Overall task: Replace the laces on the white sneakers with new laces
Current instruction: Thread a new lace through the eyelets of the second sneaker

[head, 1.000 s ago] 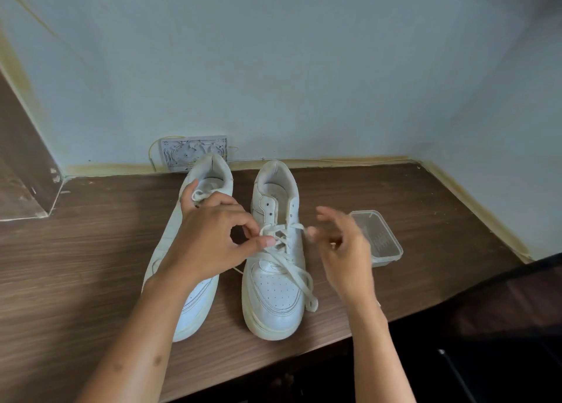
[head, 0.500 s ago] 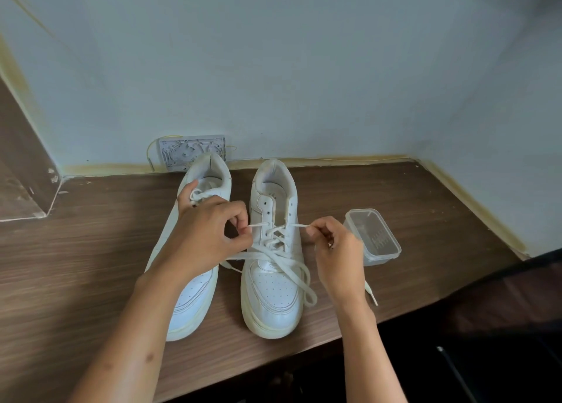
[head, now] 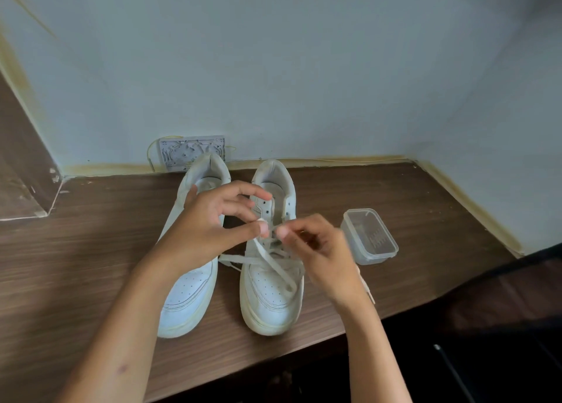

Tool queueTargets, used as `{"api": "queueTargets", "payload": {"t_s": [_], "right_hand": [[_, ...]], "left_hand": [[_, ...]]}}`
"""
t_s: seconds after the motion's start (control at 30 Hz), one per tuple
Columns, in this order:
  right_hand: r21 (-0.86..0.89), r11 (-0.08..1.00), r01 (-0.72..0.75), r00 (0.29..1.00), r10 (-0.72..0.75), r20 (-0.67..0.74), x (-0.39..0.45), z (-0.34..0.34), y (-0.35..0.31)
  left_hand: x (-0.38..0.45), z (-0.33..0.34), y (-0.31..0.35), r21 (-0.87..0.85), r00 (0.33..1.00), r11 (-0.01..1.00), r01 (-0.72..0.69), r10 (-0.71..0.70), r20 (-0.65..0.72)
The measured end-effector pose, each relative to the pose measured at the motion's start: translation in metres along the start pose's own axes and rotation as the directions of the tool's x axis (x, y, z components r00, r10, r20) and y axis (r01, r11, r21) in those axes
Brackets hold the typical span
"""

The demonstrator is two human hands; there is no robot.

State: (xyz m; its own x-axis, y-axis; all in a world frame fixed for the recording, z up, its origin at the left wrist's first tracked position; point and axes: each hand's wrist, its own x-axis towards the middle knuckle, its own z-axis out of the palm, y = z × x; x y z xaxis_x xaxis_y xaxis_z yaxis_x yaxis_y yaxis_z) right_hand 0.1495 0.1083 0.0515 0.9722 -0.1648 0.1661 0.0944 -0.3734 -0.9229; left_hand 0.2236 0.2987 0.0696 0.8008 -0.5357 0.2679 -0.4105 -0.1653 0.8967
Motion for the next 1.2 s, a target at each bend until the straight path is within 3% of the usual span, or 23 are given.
{"api": "queueTargets", "payload": {"t_s": [0.1, 0.2, 0.27, 0.37, 0.47, 0.53, 0.6, 0.67, 0.77, 0.87, 1.0, 1.2], "right_hand": [[0.074, 0.997, -0.037, 0.96, 0.015, 0.278, -0.009, 0.012, -0.01], [0.109, 0.993, -0.042, 0.924, -0.003, 0.383, -0.012, 0.005, -0.014], [0.18, 0.981, -0.079, 0.931, 0.008, 0.364, -0.012, -0.012, -0.013], [0.223, 0.971, -0.089, 0.964, 0.028, 0.264, -0.015, -0.042, -0.009], [0.232, 0.967, -0.108, 0.98, 0.064, 0.188, -0.018, -0.054, -0.002], [0.251, 0.964, -0.083, 0.987, 0.045, 0.155, -0.017, -0.051, -0.002], [0.244, 0.969, -0.047, 0.987, 0.007, 0.159, -0.016, -0.044, -0.006], [0.241, 0.97, -0.026, 0.978, -0.024, 0.205, -0.013, -0.033, -0.01], [0.239, 0.969, -0.058, 0.966, -0.007, 0.26, -0.011, -0.023, -0.013], [0.142, 0.988, -0.061, 0.967, 0.023, 0.253, -0.012, -0.029, -0.007], [0.041, 0.99, -0.137, 0.981, 0.129, 0.146, -0.014, -0.052, 0.004], [-0.134, 0.971, -0.198, 0.979, 0.203, 0.027, -0.015, -0.061, 0.019]], "left_hand": [[-0.001, 0.004, 0.013, -0.157, 0.998, 0.987, -0.042, 0.035, -0.049], [0.0, 0.006, 0.018, -0.168, 0.983, 0.984, -0.058, 0.027, -0.182], [0.0, 0.001, 0.012, -0.116, 0.944, 0.993, -0.03, -0.01, -0.33], [-0.001, -0.009, -0.008, 0.297, 0.874, 0.951, 0.088, 0.07, -0.48], [-0.003, -0.01, -0.014, 0.503, 0.901, 0.836, 0.218, 0.026, -0.434], [-0.004, -0.005, -0.013, 0.581, 0.929, 0.792, 0.189, 0.047, -0.366], [-0.003, 0.004, -0.01, 0.591, 0.96, 0.806, 0.023, 0.147, -0.238], [-0.001, 0.017, -0.002, 0.401, 0.976, 0.908, -0.122, 0.184, -0.12], [0.0, 0.035, 0.002, 0.223, 0.979, 0.959, -0.176, 0.194, -0.063], [0.001, 0.024, -0.007, 0.262, 0.964, 0.952, -0.158, 0.206, -0.167], [-0.003, -0.008, -0.026, 0.532, 0.914, 0.846, -0.017, 0.229, -0.335], [-0.009, -0.02, -0.029, 0.664, 0.9, 0.732, 0.152, 0.176, -0.399]]}}
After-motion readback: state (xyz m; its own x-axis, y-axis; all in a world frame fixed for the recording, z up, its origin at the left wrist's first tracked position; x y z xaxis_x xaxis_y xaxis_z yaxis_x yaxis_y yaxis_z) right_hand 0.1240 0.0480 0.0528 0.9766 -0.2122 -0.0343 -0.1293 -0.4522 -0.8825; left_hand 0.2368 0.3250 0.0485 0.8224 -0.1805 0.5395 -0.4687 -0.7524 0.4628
